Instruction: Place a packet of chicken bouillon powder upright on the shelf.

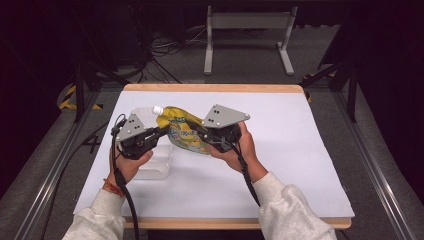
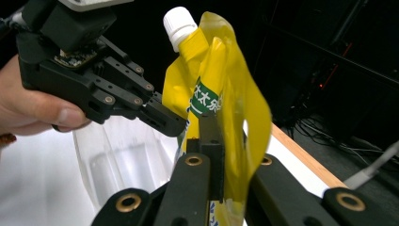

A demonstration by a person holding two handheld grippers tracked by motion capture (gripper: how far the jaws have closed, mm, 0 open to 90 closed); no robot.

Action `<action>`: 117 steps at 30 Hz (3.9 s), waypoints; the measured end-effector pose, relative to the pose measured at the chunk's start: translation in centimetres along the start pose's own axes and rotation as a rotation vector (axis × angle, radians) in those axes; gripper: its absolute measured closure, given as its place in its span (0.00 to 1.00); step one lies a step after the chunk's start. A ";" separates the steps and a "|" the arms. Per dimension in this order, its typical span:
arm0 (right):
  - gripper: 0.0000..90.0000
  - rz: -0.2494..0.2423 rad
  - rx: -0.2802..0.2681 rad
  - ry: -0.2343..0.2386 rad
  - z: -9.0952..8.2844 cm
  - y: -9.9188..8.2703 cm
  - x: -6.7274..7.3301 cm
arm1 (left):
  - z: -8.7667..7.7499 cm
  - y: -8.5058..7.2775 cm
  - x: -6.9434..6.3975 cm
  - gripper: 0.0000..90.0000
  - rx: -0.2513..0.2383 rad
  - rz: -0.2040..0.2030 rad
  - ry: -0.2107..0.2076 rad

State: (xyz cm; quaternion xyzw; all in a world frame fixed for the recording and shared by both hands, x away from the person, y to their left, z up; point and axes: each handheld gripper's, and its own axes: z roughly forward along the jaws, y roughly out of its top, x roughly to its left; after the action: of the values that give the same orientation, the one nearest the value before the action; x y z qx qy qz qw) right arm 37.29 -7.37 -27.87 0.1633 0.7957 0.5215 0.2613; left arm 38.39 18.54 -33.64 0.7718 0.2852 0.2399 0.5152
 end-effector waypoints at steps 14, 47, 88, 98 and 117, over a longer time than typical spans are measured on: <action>1.00 -0.007 -0.024 -0.017 3.9 1.3 0.1 | -1.1 -0.4 2.9 0.97 -0.008 -0.027 0.074; 1.00 0.014 0.001 0.011 12.0 1.7 1.5 | -3.5 -3.8 8.0 0.97 0.006 -0.092 0.175; 1.00 0.044 0.135 0.031 15.5 -1.8 2.6 | -2.2 -7.5 7.9 0.97 0.131 -0.106 0.198; 0.90 0.011 0.169 -0.008 15.2 -2.6 2.7 | -1.9 -7.7 7.7 0.95 0.139 -0.090 0.233; 0.95 0.060 0.142 -0.017 11.9 -4.8 1.3 | -1.9 -7.7 7.5 0.93 0.143 -0.100 0.266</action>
State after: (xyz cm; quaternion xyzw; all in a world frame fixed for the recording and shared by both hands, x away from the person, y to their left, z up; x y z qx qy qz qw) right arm 43.27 0.30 -36.36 0.2094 0.8232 0.4699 0.2400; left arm 41.10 27.33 -39.60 0.7528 0.4052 0.2932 0.4279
